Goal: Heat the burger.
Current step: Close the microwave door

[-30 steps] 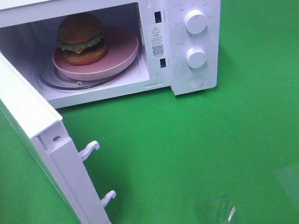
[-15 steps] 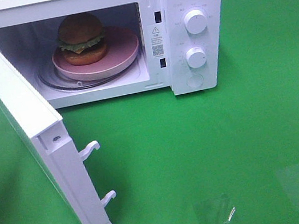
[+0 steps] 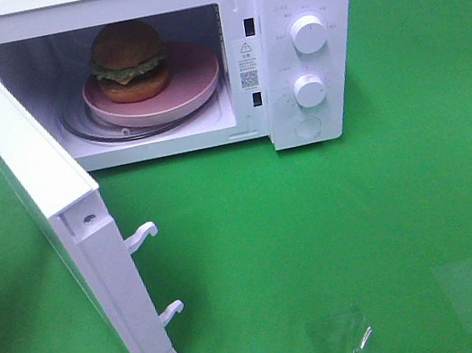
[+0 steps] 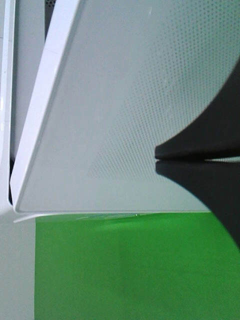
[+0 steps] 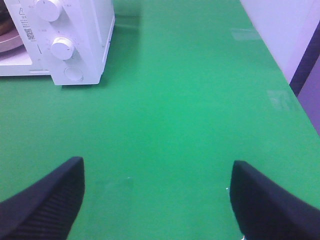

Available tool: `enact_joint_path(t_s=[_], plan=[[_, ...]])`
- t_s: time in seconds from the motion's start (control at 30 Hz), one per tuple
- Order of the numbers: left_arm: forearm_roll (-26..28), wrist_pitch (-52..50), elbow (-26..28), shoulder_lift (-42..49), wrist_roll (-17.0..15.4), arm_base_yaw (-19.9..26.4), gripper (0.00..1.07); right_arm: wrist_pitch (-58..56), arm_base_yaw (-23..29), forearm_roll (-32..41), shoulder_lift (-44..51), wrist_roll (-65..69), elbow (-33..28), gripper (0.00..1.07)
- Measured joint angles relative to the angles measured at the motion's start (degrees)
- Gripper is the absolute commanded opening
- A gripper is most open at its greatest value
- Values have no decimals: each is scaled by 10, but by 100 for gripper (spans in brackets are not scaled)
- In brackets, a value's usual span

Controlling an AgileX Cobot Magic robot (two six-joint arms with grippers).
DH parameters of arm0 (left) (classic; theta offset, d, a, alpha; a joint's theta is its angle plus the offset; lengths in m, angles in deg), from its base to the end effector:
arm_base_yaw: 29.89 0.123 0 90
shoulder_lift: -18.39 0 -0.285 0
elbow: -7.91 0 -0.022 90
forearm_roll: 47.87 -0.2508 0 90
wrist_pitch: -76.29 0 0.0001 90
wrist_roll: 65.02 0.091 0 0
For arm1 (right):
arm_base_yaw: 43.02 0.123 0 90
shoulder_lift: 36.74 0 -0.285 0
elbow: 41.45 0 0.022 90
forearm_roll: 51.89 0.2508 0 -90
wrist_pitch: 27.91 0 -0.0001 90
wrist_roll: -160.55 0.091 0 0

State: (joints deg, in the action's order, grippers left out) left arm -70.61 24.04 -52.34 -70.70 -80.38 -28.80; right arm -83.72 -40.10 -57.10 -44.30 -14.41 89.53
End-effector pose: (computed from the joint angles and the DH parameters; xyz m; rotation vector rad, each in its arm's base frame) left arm 0.2283 -0.0235 0.1893 0.1975 1.7223 -0.2675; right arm -0.0010 -0.0069 0.2825 0.0355 1.9582 -0.0160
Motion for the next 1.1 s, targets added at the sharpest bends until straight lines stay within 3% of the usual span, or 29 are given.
enact_joint_path(t_s=[0.2,0.7,1.1], plan=[[9,-6,8,-20,9,-36,0,0,0,0,0,0,0,76],[91,-9,48,-84,29,-123,0,0,0,0,0,0,0,76],[115,-9,67,-97,30,-144,0,0,0,0,0,0,0,76]])
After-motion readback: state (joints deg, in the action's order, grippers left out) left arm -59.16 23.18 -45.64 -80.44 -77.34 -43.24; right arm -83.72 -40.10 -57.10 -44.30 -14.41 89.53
